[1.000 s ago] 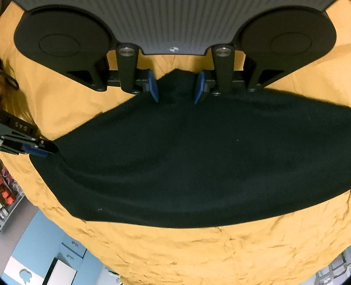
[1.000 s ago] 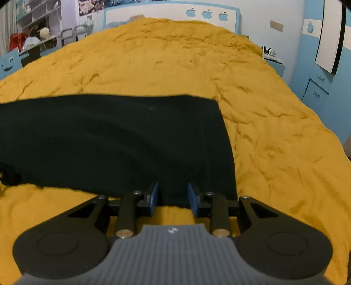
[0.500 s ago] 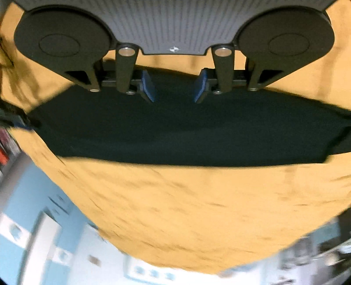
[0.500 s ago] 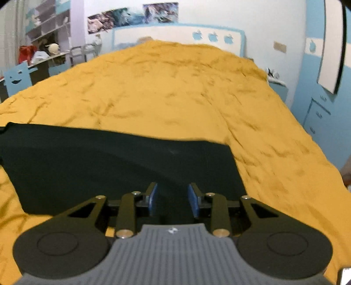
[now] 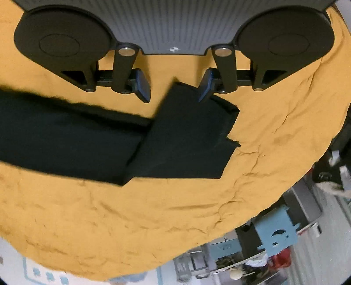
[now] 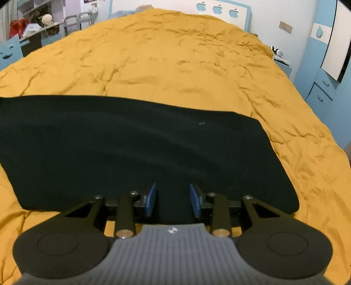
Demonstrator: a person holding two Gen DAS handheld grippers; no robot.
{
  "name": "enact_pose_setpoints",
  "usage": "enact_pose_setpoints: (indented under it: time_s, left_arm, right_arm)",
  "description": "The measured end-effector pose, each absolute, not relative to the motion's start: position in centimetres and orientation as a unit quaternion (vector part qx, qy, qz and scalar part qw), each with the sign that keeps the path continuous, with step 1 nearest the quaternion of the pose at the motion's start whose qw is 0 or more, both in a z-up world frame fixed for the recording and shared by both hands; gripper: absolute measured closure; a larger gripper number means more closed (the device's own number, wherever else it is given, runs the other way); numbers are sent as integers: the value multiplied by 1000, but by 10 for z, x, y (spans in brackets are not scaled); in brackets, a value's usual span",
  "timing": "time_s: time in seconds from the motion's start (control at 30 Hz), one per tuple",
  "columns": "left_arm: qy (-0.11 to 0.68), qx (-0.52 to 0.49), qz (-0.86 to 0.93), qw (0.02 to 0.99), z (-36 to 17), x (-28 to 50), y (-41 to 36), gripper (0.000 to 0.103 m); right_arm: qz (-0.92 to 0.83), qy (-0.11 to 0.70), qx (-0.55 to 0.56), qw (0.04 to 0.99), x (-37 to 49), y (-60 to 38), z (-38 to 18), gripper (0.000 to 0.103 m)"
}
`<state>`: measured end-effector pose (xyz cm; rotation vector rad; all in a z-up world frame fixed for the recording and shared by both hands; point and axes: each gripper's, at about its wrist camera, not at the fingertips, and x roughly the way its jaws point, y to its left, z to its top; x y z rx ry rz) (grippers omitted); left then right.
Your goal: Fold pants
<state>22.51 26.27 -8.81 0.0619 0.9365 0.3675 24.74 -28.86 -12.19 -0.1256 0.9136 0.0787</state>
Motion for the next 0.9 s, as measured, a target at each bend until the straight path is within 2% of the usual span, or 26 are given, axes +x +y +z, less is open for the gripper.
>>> enact_pose_setpoints:
  time_s: [0.1, 0.13, 0.17, 0.2, 0.23, 0.47, 0.7, 0.77, 0.83, 0.9]
  left_arm:
    - [445, 58, 146, 882, -102, 225, 262, 43]
    - [439, 77, 141, 884, -106, 225, 259, 59]
    - [433, 91, 140, 886, -107, 223, 258, 85]
    - [430, 95, 143, 886, -109, 224, 260, 98]
    - [426, 92, 141, 889, -106, 225, 263, 101]
    - [374, 92, 163, 908, -59, 257, 313, 102]
    - [404, 53, 174, 897, -54, 332, 372, 101]
    - [408, 54, 186, 892, -61, 342, 378, 96]
    - [410, 46, 203, 888, -68, 348, 385, 87]
    - [405, 27, 226, 885, -69, 345, 394, 87]
  right_arm:
    - [26, 449, -68, 890, 252, -284, -124, 73]
    - [23, 452, -76, 889, 253, -281, -124, 73]
    - [20, 454, -84, 887, 254, -278, -125, 73]
    - [19, 455, -92, 885, 255, -276, -125, 73]
    - [17, 456, -102, 884, 255, -273, -126, 73]
    - [5, 464, -127, 877, 257, -265, -125, 73]
    - [-10, 465, -140, 874, 258, -258, -122, 73]
    - [-17, 465, -141, 874, 256, -257, -120, 73]
    - [-22, 464, -147, 873, 253, -253, -117, 73]
    - [-23, 463, -153, 873, 250, -250, -113, 73]
